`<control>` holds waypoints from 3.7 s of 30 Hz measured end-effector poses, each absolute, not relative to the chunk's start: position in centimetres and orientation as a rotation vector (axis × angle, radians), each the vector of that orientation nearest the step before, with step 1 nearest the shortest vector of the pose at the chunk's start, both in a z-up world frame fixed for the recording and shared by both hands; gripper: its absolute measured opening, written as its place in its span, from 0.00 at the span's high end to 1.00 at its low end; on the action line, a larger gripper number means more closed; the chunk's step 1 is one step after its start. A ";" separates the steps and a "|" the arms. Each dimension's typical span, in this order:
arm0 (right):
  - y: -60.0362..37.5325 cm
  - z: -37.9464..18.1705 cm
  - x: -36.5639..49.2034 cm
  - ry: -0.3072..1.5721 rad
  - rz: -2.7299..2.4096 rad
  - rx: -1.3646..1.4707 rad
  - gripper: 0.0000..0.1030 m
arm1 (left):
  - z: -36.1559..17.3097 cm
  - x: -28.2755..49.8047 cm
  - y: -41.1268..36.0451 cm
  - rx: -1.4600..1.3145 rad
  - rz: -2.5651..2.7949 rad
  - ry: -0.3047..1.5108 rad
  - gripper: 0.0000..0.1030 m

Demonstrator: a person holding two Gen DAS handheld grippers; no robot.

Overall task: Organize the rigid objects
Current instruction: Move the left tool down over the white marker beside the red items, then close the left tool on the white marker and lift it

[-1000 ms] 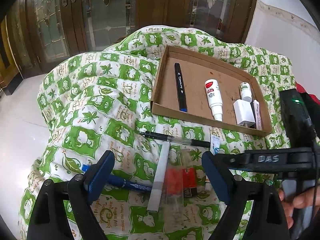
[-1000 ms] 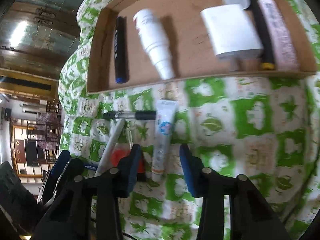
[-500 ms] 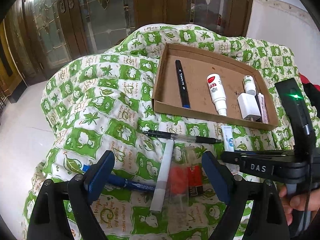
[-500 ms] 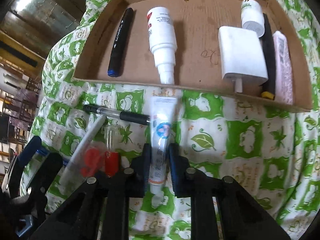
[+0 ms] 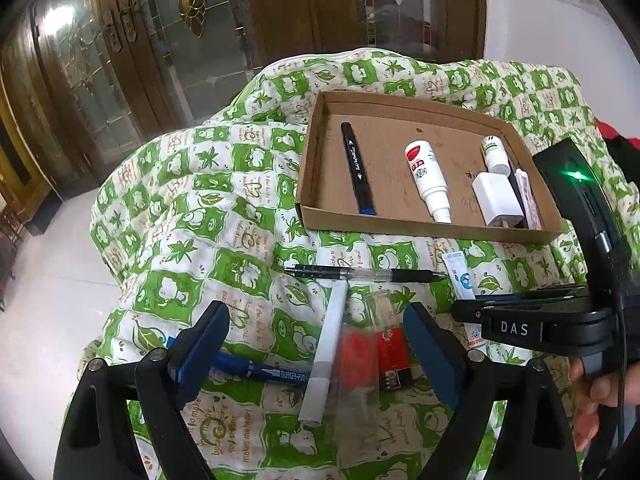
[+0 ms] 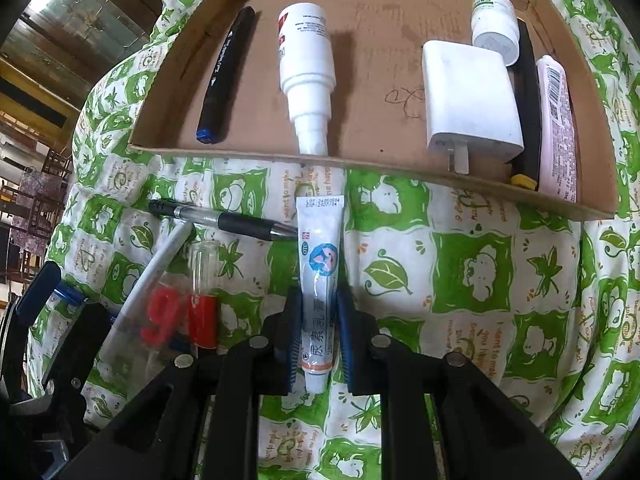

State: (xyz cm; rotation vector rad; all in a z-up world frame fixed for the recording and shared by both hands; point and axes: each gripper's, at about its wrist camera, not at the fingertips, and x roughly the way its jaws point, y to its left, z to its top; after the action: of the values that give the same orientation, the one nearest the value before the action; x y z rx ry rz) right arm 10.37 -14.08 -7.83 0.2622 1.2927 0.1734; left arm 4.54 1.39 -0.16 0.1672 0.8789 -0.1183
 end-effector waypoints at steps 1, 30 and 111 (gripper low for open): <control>-14.0 -7.9 10.4 1.293 0.173 0.263 0.84 | -0.2 4.5 1.3 0.173 -0.118 0.876 0.11; -13.7 -7.7 10.2 1.288 0.173 0.240 0.84 | -0.3 4.4 0.8 0.209 -0.110 0.872 0.11; -17.8 -0.4 4.5 1.216 0.327 0.458 0.84 | -5.2 7.6 1.6 0.049 -0.245 1.177 0.88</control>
State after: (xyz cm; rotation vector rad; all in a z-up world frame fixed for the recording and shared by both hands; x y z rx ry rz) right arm 4.55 -17.80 -0.36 0.4580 1.2155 0.3271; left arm 7.58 1.63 -5.21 0.0488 1.1772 -0.2454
